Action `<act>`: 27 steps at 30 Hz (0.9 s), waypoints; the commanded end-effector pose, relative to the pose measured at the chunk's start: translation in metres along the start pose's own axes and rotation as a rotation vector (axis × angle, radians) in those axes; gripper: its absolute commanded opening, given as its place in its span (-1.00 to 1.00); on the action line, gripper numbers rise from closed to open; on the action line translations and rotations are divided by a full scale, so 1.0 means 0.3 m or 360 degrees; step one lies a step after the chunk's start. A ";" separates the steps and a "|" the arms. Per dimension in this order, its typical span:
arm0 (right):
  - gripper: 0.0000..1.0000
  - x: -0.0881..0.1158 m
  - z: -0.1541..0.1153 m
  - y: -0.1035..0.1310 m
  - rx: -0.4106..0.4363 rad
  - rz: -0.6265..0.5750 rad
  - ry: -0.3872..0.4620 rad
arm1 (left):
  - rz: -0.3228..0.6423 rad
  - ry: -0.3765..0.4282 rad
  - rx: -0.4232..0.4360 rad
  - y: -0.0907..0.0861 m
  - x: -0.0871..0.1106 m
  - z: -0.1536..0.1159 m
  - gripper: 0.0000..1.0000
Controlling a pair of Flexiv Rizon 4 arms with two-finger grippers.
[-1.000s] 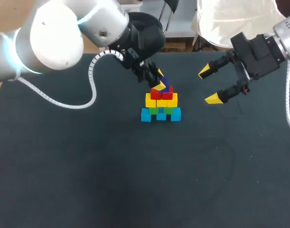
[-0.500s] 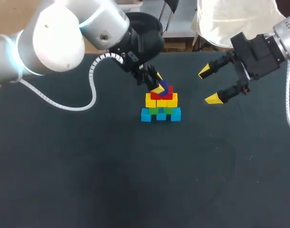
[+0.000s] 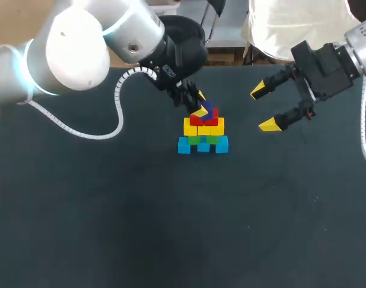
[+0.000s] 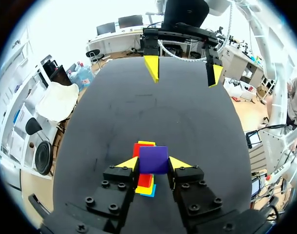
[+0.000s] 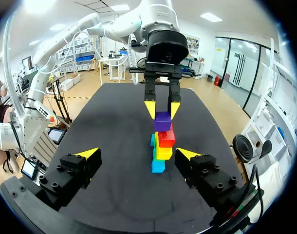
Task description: Place the blue cubes, place green cubes on the blue cubes, place the yellow cubes on the green cubes, then place the red cubes on the yellow cubes, and place purple cube on the red cubes.
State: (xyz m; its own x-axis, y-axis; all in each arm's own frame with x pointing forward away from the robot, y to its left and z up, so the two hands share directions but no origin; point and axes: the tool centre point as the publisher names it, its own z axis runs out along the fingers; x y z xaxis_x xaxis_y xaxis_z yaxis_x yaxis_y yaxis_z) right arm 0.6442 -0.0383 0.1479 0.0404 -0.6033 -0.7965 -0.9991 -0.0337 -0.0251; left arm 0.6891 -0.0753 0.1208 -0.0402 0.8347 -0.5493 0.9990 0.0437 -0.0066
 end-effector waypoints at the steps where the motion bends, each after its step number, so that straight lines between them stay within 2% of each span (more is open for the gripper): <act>1: 1.00 0.000 0.000 0.002 0.0002 0.0000 0.0000 | -0.0001 0.0001 0.0013 0.022 0.000 0.005 -1.00; 27: 1.00 0.000 0.000 0.002 0.0002 0.0000 0.0000 | -0.0024 -0.0018 0.0021 0.032 0.010 0.006 -1.00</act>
State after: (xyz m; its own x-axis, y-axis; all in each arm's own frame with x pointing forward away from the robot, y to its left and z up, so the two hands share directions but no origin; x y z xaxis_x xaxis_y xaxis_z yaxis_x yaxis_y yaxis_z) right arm 0.6442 -0.0383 0.1479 0.0404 -0.6033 -0.7965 -0.9991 -0.0337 -0.0251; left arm 0.6965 -0.0731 0.1181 -0.0569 0.8276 -0.5584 0.9983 0.0533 -0.0226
